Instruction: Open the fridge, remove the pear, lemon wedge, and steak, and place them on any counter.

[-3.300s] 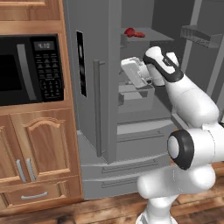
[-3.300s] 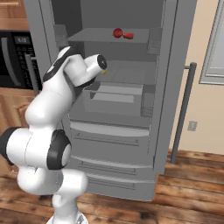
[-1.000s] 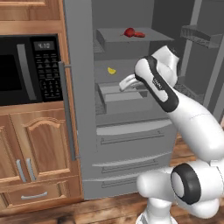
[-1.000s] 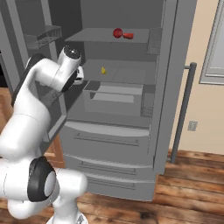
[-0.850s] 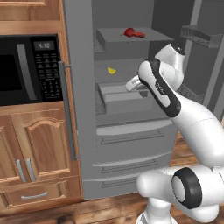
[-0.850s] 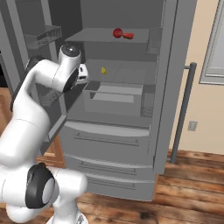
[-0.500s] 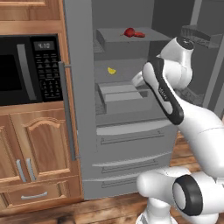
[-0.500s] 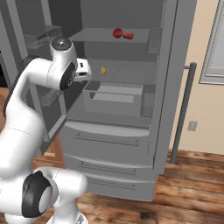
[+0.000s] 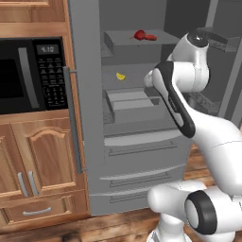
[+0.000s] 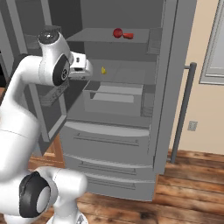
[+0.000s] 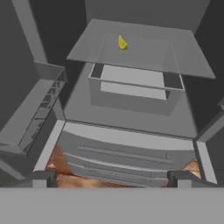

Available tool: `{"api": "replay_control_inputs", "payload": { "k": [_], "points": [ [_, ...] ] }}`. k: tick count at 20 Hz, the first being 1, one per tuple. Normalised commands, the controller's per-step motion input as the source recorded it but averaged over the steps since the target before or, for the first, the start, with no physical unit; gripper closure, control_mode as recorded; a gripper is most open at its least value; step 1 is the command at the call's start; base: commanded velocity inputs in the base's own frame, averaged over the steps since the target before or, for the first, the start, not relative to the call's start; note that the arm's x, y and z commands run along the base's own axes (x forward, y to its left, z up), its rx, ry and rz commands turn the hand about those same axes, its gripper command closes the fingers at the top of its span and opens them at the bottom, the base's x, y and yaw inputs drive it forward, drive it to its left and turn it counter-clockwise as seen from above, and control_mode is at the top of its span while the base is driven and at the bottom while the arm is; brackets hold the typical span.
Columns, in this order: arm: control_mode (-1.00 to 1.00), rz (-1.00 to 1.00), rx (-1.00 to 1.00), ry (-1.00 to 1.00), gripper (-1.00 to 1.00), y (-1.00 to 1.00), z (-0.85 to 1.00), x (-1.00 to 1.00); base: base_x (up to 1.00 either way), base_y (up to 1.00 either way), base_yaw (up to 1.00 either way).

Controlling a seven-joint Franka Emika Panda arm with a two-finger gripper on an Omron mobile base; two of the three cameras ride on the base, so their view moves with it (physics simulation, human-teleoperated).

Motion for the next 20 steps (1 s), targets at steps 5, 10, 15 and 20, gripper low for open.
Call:
{"api": "replay_control_inputs", "payload": {
  "k": [5, 10, 15, 20],
  "points": [
    [-1.0, -0.02, 0.0, -0.12, -1.0, -0.28, 0.27, -0.21, 0.0, 0.0, 0.0],
    [-1.0, 0.0, -0.01, -0.11, -1.0, -0.25, 0.21, -0.39, 0.0, 0.0, 0.0],
    [-1.0, -0.02, 0.0, -0.05, -1.0, -0.09, 0.25, -0.39, 0.0, 0.0, 0.0],
    [-1.0, 0.0, 0.0, 0.05, -1.0, 0.0, 0.29, -0.36, 0.0, 0.0, 0.0]
  ]
}}
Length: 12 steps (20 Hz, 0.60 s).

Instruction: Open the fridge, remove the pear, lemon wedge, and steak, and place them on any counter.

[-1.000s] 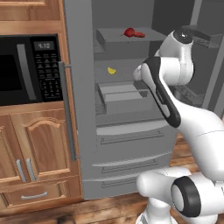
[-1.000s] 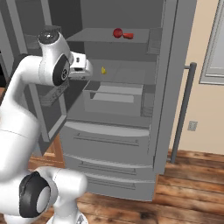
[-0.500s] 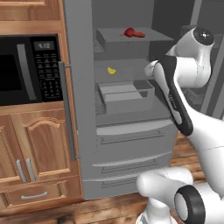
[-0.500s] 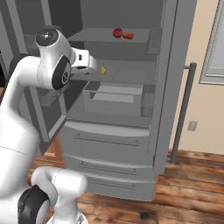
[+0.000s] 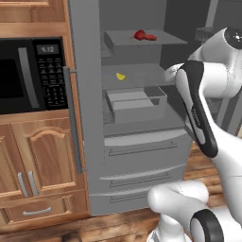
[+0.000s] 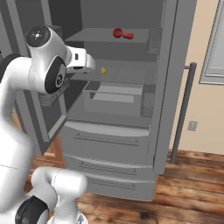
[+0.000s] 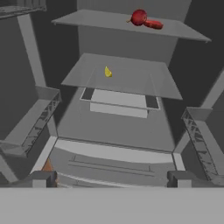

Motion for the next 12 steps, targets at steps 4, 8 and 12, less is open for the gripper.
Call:
{"api": "replay_control_inputs", "payload": {
  "k": [4, 8, 12],
  "points": [
    [-1.0, 0.0, 0.0, 0.01, -1.0, -0.03, 0.05, -0.67, 0.0, 0.0, 0.0],
    [-1.0, 0.0, 0.0, 0.0, -1.0, 0.0, -0.02, -0.61, 0.0, 0.0, 0.0],
    [-1.0, -0.04, 0.0, 0.02, -1.0, 0.0, -0.07, -0.26, 0.0, 0.0, 0.0]
  ]
}}
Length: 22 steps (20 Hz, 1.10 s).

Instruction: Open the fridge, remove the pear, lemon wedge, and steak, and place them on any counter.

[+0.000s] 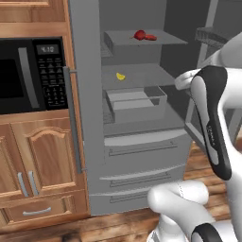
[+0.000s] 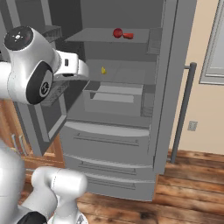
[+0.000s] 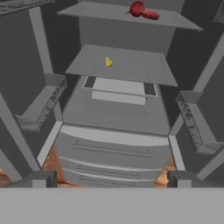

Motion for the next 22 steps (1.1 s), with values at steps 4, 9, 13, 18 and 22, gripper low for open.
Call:
{"api": "replay_control_inputs", "payload": {
  "k": [4, 9, 13, 18, 22],
  "points": [
    [1.0, 0.0, 0.0, 0.0, -1.0, 0.0, 0.0, 0.0, 0.48, 0.0, -0.04],
    [1.0, 0.0, 0.0, 0.0, -1.0, 0.0, 0.0, 0.0, 0.67, 0.0, -0.02],
    [1.0, 0.0, 0.0, 0.0, -1.0, 0.0, 0.0, 0.0, 0.79, 0.0, -0.03],
    [1.0, 0.0, 0.0, 0.0, -1.0, 0.0, 0.0, 0.0, 0.8, -0.01, -0.04],
    [1.0, 0.0, 0.0, 0.0, -1.0, 0.0, 0.0, 0.0, 0.46, -0.07, -0.01]
  ]
}}
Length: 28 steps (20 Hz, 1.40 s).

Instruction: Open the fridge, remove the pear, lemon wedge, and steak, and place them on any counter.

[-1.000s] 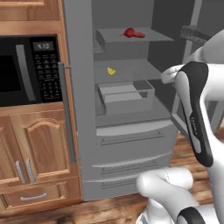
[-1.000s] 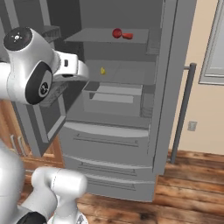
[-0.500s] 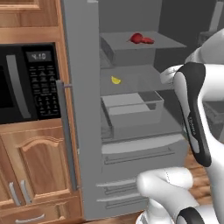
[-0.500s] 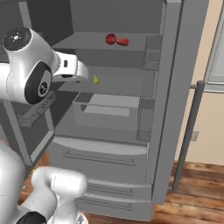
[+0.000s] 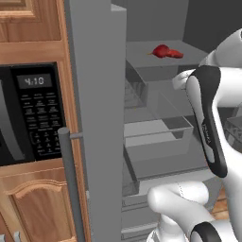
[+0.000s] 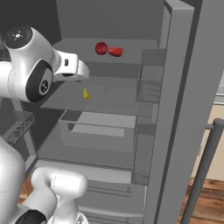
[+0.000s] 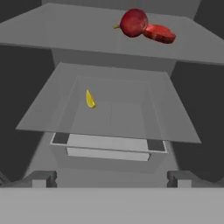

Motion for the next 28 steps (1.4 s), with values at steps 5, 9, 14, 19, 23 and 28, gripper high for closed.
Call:
{"api": "replay_control_inputs", "payload": {
  "k": [5, 9, 14, 19, 23, 28],
  "points": [
    [-1.0, 0.02, 0.0, 0.02, -1.0, -0.02, -0.09, 0.0, 0.0, -0.04, 0.0],
    [-1.0, 0.18, 0.0, 0.17, -1.0, 0.0, -0.5, 0.01, 0.0, 0.0, 0.0],
    [-1.0, 0.13, 0.04, 0.13, -1.0, 0.04, -0.59, 0.5, 0.0, 0.0, 0.0],
    [-1.0, 0.04, 0.04, -0.02, -1.0, 0.2, -0.61, 0.53, 0.0, 0.0, 0.0],
    [-1.0, 0.03, 0.07, 0.02, -1.0, 0.11, -0.55, 0.59, 0.0, 0.0, 0.0],
    [-1.0, 0.05, 0.0, 0.02, -1.0, 0.29, -0.59, 0.72, 0.0, 0.0, 0.0]
  ]
}}
